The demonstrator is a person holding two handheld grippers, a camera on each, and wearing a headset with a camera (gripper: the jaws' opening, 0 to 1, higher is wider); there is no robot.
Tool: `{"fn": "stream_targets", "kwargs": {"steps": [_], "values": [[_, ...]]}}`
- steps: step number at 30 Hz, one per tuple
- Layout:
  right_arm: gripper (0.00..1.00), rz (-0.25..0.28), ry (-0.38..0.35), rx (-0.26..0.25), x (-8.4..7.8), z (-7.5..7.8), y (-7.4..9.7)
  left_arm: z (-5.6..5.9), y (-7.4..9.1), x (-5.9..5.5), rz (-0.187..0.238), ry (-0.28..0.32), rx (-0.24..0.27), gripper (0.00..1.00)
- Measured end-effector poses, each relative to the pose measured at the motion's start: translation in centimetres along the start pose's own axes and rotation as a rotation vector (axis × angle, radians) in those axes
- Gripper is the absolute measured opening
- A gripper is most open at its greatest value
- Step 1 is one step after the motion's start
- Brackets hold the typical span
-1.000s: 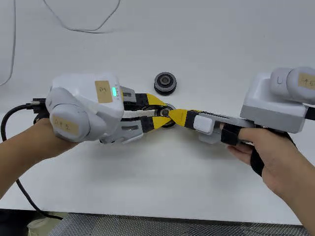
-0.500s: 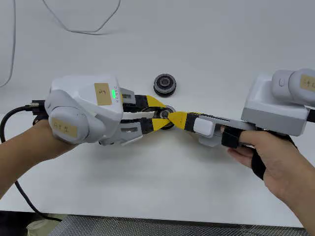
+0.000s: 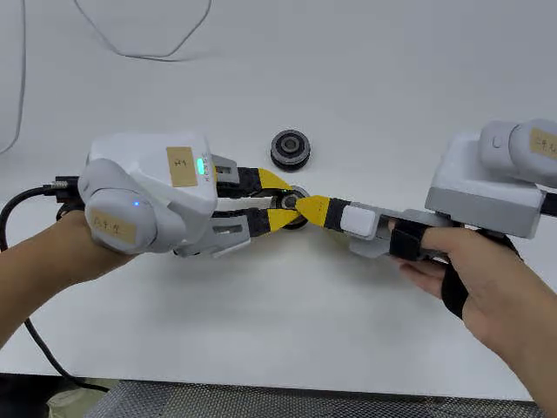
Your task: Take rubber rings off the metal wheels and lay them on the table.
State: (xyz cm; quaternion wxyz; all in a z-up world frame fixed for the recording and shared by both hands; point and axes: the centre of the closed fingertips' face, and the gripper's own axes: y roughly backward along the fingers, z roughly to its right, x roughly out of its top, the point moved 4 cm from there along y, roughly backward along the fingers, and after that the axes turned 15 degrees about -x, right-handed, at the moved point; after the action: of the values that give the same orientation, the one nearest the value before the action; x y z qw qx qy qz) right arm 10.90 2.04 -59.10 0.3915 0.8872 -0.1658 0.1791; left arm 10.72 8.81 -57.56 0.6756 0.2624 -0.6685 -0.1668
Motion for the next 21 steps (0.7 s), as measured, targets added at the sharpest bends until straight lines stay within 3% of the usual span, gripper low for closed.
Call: {"fn": "stream_targets", "kwargs": {"steps": [4,13,21], "values": [[0.17,-0.025,-0.024,0.023,-0.07,-0.05,0.03,0.00,-0.01,-0.01,-0.001,-0.001,0.000,0.13],[0.15,-0.027,-0.097,0.039,-0.16,0.30,0.22,0.02,-0.02,0.01,-0.003,-0.006,-0.003,0.13],[0.10,-0.024,-0.097,0.051,0.02,0.37,0.53,0.04,-0.01,0.04,-0.004,-0.007,-0.003,0.13]]}}
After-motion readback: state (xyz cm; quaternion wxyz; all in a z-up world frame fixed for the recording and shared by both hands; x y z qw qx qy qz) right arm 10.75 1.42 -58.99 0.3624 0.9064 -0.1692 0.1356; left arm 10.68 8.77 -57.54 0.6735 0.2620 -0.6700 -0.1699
